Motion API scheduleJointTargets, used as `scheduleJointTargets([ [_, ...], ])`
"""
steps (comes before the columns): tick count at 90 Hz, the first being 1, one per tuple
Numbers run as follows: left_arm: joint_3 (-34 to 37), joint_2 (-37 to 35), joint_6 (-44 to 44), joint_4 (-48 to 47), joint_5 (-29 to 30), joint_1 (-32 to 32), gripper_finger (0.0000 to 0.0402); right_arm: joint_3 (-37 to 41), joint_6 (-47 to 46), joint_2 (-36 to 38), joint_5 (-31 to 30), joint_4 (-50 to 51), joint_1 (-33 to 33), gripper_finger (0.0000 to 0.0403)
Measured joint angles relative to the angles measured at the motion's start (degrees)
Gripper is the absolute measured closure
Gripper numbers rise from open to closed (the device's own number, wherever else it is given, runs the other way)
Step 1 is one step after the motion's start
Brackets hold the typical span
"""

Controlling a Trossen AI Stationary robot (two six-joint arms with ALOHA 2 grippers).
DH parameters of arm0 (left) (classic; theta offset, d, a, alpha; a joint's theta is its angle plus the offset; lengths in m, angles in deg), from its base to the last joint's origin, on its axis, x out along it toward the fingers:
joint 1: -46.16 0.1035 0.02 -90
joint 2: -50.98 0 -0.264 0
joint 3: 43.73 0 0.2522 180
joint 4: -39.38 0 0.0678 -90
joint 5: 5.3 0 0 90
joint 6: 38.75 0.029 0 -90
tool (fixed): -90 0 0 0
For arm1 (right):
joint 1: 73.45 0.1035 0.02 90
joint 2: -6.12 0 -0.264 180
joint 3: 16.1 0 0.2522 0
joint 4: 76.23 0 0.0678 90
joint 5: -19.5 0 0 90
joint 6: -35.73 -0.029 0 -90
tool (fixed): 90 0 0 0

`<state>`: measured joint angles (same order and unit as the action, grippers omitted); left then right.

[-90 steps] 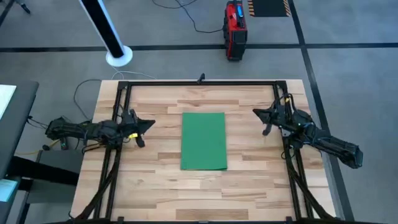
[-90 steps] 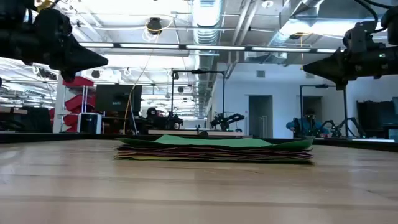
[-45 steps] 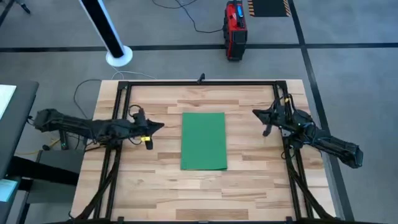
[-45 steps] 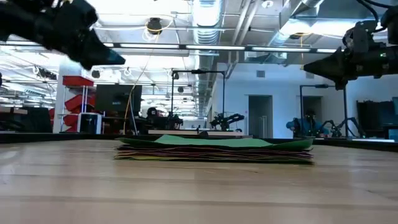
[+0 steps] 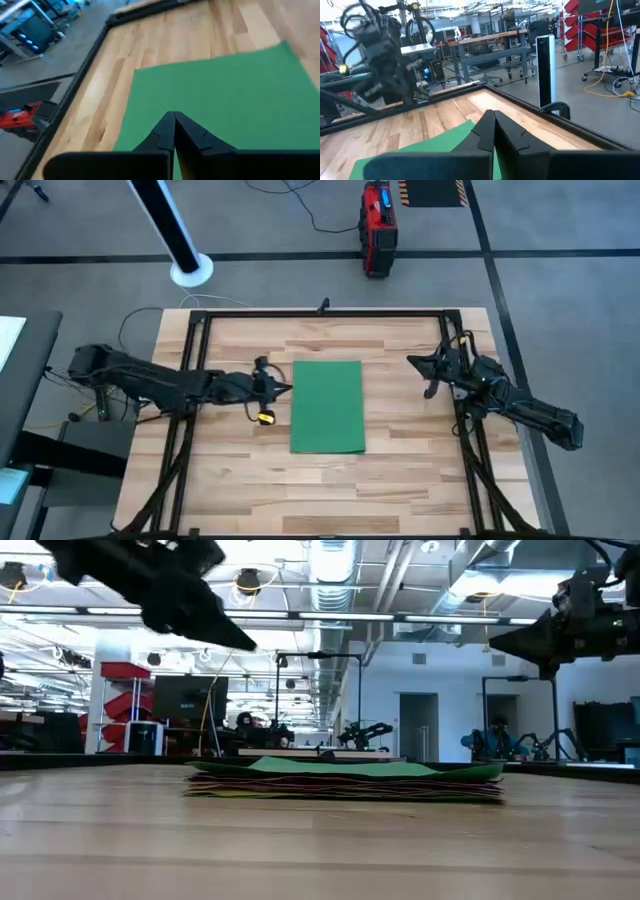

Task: Organize paper
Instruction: Move the stacked papers to the top right of the table

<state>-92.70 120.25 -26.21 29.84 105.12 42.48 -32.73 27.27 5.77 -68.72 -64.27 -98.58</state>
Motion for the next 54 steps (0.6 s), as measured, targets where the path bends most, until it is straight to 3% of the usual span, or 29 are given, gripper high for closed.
scheduleJointTargets([
  [17, -5.73, 11.12, 3.04, 0.37, -8.61, 3.87, 0.0401, -0.38, 1.42, -0.01, 0.00, 1.72, 0.00, 0.0403],
  [54, -16.74, 28.34, 10.23, 1.01, -16.02, 7.51, 0.0401, -0.40, 1.40, -0.01, -0.17, 7.40, -0.02, 0.0403],
])
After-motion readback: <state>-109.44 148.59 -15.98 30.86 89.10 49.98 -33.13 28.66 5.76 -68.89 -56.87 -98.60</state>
